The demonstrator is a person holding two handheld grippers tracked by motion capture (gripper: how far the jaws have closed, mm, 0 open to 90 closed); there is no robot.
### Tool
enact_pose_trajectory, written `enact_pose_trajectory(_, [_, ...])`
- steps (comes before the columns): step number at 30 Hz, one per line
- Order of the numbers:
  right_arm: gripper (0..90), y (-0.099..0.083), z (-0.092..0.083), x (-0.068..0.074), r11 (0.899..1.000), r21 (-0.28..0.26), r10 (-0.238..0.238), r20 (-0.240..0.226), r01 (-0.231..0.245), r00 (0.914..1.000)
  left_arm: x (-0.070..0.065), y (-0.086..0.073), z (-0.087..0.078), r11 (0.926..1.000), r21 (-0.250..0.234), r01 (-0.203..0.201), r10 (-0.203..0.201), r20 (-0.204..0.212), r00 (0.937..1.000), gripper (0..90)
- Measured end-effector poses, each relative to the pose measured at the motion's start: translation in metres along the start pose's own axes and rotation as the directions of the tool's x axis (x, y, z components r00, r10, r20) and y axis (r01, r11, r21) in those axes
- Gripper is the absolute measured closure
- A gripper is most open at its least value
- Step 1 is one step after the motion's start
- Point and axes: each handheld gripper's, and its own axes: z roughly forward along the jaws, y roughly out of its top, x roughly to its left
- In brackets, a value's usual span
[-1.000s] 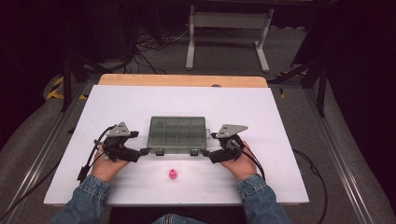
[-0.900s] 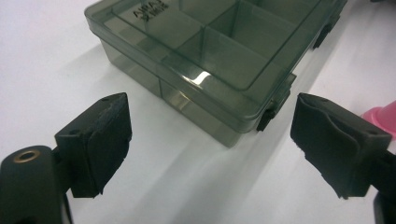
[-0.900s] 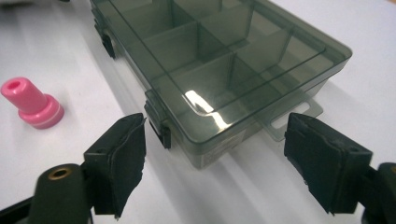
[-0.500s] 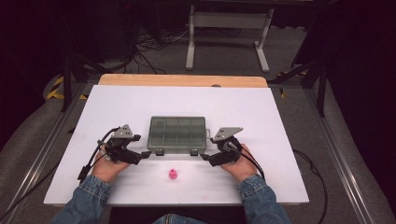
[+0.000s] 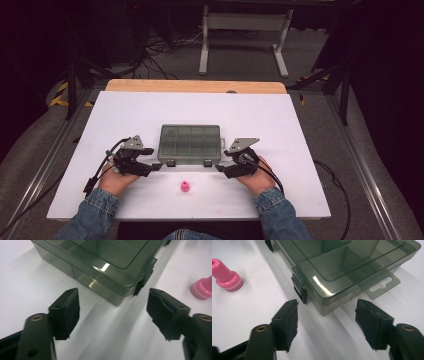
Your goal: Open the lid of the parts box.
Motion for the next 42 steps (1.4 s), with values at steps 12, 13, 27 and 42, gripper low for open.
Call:
enact_pose_trajectory(12, [58.5,-0.0013,-0.0019,-0.0006,1.000,-0.019,-0.004,0.000,0.004,1.0000,-0.0040,0.0004,-0.0022,0.9989,0.000,-0.047,0.047,-0.024,0.9986,49.6])
enact_pose_trajectory(13, [60.5,-0.0016,-0.0017,-0.0008,1.000,-0.018,-0.003,0.000,0.003,1.0000,-0.0043,0.0006,-0.0024,0.9987,0.002,-0.050,0.050,-0.027,0.9984,52.1])
enact_pose_trajectory(27, [65.1,-0.0020,-0.0019,-0.0013,1.000,-0.023,-0.003,-0.002,0.003,1.0000,-0.0047,0.0002,-0.0019,0.9978,0.015,-0.064,0.065,-0.017,0.9978,63.3])
enact_pose_trajectory(42, [65.3,-0.0020,-0.0018,0.0004,1.000,-0.024,-0.007,0.009,0.007,0.9999,-0.0058,0.0004,-0.0032,0.9975,0.003,-0.070,0.070,-0.025,0.9972,64.4])
